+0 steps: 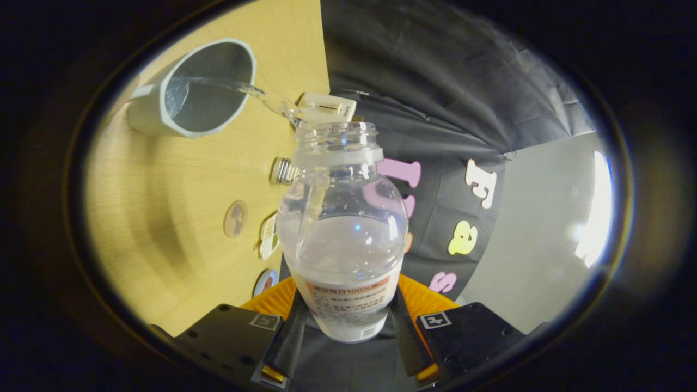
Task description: Take the bottle from table, then pour the juice into the cup, finally place the bottle on the coaster
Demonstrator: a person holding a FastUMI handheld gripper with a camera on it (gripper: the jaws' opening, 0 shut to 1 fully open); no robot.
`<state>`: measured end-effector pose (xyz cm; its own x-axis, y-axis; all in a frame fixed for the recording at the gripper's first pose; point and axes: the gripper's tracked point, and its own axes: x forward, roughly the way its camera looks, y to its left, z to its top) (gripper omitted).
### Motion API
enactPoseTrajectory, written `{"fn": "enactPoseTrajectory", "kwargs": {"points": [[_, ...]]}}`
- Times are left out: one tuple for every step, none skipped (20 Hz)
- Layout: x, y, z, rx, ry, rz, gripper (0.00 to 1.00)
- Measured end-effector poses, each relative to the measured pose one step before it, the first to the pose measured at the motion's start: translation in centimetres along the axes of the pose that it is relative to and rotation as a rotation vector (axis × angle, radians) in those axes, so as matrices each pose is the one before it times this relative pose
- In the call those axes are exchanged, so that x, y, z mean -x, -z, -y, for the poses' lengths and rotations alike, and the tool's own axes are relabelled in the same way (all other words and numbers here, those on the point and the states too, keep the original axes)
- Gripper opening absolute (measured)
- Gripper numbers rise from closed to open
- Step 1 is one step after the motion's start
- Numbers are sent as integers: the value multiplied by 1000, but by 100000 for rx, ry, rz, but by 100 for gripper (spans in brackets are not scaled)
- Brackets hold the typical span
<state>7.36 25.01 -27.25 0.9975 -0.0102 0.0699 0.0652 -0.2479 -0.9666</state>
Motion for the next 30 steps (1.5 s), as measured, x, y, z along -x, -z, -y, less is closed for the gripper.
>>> {"fn": "enactPoseTrajectory", "kwargs": {"points": [[-122,-7,107,474,435,252,77],[40,-37,285,661,643,399,77],[-315,-76,164,912,513,363,77],[40,-14,316,918,770,371,77],[-26,-96,226,695,522,371,77],[-46,9,156,434,401,174,77],[130,96,233,413,519,284,77],[25,-14,255,607,749,226,77],[-293,-4,181,580,623,96,77],[-95,43,223,488,402,4,77],[-72,132,47,388,363,-137,77],[58,34,211,489,382,46,77],[88,65,261,584,492,94,77],[-81,126,162,530,444,261,77],[-75,-44,194,547,362,252,77],[-121,45,161,507,381,115,77],[-131,-28,213,332,298,205,77],[-88,75,187,170,208,60,77],[-8,50,269,258,279,33,77],[-128,120,208,364,336,347,77],[-32,2,324,519,359,247,77],[102,-32,261,519,412,417,77],[-37,109,263,546,389,204,77],[9,108,248,555,436,217,77],[-253,-15,275,547,614,259,77],[-141,-69,231,503,349,158,77],[-43,-58,242,404,704,254,77],[-58,84,196,423,337,165,77],[-43,-71,265,566,560,199,77],[27,-60,92,517,418,423,77]]}}
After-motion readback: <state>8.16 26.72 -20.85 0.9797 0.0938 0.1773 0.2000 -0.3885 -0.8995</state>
